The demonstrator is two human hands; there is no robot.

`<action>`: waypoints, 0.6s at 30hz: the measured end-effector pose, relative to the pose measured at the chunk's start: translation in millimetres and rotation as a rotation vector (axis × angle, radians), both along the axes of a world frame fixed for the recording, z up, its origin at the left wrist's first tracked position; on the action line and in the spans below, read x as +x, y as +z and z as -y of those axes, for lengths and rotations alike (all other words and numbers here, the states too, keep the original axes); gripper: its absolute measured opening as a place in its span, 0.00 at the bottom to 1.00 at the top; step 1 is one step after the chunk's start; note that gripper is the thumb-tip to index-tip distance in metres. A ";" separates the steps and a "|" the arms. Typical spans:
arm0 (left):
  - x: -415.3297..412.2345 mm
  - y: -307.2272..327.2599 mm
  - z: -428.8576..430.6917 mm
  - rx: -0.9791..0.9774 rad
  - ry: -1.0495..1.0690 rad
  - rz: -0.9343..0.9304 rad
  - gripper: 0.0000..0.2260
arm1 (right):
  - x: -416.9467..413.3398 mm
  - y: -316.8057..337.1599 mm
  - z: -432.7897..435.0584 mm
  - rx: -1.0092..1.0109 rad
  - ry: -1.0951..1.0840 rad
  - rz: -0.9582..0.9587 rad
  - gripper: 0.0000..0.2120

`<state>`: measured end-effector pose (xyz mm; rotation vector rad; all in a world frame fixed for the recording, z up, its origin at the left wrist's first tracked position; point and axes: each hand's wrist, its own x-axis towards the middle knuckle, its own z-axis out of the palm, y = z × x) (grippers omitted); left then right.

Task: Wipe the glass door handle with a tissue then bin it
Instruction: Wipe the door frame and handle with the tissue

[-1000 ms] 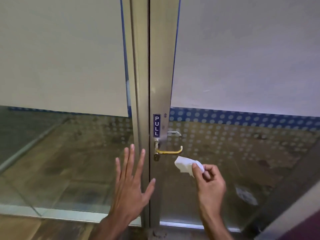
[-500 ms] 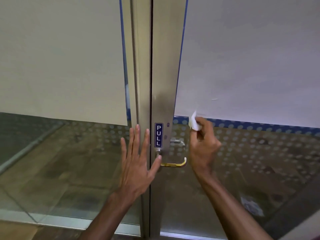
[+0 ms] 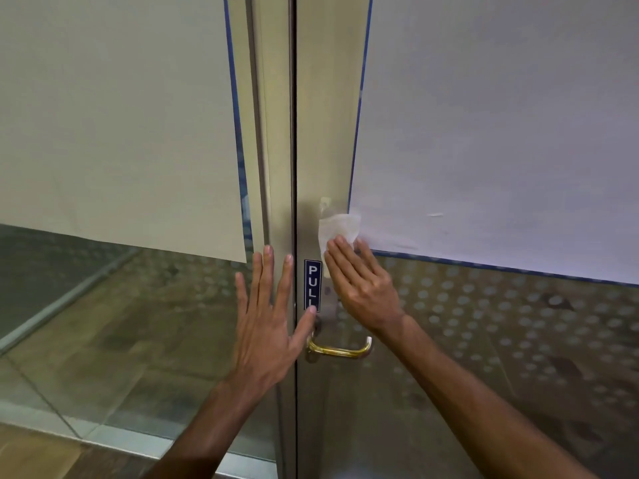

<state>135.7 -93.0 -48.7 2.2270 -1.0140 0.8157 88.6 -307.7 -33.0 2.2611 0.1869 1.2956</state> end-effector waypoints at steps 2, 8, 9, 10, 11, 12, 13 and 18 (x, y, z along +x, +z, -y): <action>3.2 -0.8 2.8 0.001 -0.003 0.013 0.37 | -1.5 -4.7 -2.8 0.057 -0.021 -0.017 0.22; 27.5 -3.9 23.4 0.036 0.016 0.062 0.36 | -4.2 -23.0 -1.6 0.062 -0.129 -0.146 0.29; 32.1 -5.0 26.3 0.045 0.023 0.073 0.36 | -5.5 -27.6 -3.0 0.057 -0.136 -0.160 0.29; 36.4 -6.4 29.0 0.052 0.027 0.085 0.36 | -7.0 -32.4 -4.7 0.052 -0.144 -0.180 0.29; 40.4 -8.3 31.2 0.055 0.028 0.095 0.35 | -8.8 -37.9 -6.6 0.049 -0.152 -0.205 0.29; 44.1 -10.4 32.9 0.054 0.029 0.103 0.35 | -10.6 -43.9 -8.6 0.049 -0.161 -0.228 0.29; 47.6 -12.6 34.1 0.052 0.028 0.109 0.35 | -12.2 -49.4 -10.1 0.050 -0.173 -0.256 0.29; 61.2 -20.5 36.2 0.043 0.034 0.137 0.34 | -20.9 -63.7 -10.5 0.001 -0.243 -0.438 0.32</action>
